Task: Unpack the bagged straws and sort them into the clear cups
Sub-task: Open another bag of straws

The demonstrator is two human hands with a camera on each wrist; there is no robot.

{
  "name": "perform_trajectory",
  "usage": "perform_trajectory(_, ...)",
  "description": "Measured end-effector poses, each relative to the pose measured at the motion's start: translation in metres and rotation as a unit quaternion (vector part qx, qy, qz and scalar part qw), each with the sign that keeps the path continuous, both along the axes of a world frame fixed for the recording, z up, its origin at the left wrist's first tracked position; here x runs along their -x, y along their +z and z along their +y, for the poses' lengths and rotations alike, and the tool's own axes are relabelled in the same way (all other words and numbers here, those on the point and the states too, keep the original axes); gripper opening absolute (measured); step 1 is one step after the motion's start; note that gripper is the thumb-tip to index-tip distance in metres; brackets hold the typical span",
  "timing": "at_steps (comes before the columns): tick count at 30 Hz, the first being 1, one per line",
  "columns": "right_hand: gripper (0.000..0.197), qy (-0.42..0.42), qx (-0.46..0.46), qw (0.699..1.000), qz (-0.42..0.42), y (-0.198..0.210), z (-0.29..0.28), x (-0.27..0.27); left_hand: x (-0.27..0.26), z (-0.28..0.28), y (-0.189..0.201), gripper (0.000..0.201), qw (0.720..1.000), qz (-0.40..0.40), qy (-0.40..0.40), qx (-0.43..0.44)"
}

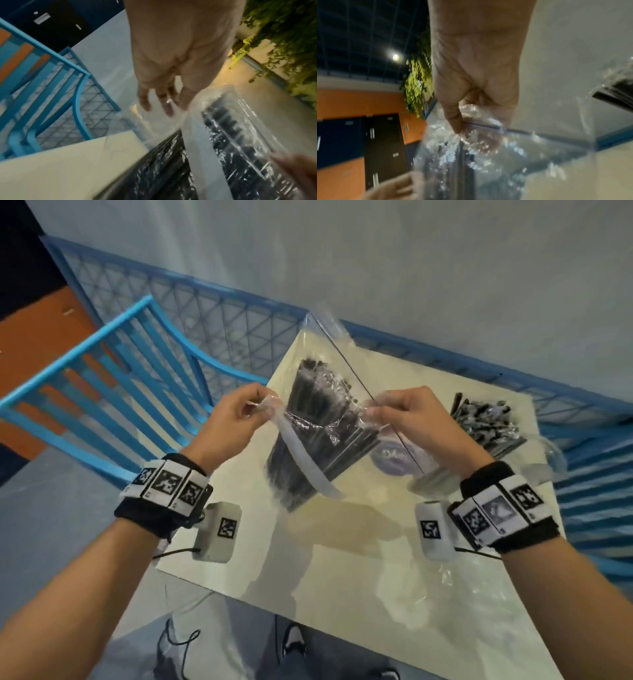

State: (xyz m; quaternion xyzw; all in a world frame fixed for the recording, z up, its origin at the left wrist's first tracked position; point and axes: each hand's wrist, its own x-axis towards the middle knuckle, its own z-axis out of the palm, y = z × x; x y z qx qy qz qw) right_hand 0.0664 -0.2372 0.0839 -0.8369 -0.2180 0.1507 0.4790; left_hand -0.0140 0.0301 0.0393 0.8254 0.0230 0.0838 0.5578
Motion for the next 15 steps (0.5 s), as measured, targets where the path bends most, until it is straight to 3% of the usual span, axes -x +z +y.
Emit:
perform_trajectory(2,0.014,-0.027,-0.046,0.998,0.029,0.005,-0.008,0.012,-0.004,-0.006,0.001,0.028,0.993,0.026,0.084,-0.081)
perform_trajectory(4,0.012,-0.058,-0.066,0.995,0.042,0.004,-0.012,0.021,-0.002,-0.021,0.009,0.033,0.989,0.033,0.107,-0.092)
perform_trajectory(7,0.009,-0.078,-0.064,0.994,0.053,-0.004,-0.014,0.033,0.004,-0.054,0.028,0.018,0.997,0.05,0.055,-0.005)
perform_trajectory(10,0.005,-0.103,-0.061,0.991,0.059,-0.015,-0.016,0.04,0.008,-0.091,0.041,0.015,0.994,0.095,0.007,0.061)
perform_trajectory(15,0.017,-0.143,-0.045,0.989,-0.006,-0.016,-0.021,0.055,0.005,-0.141,0.048,0.036,0.982,0.16,0.002,0.1)
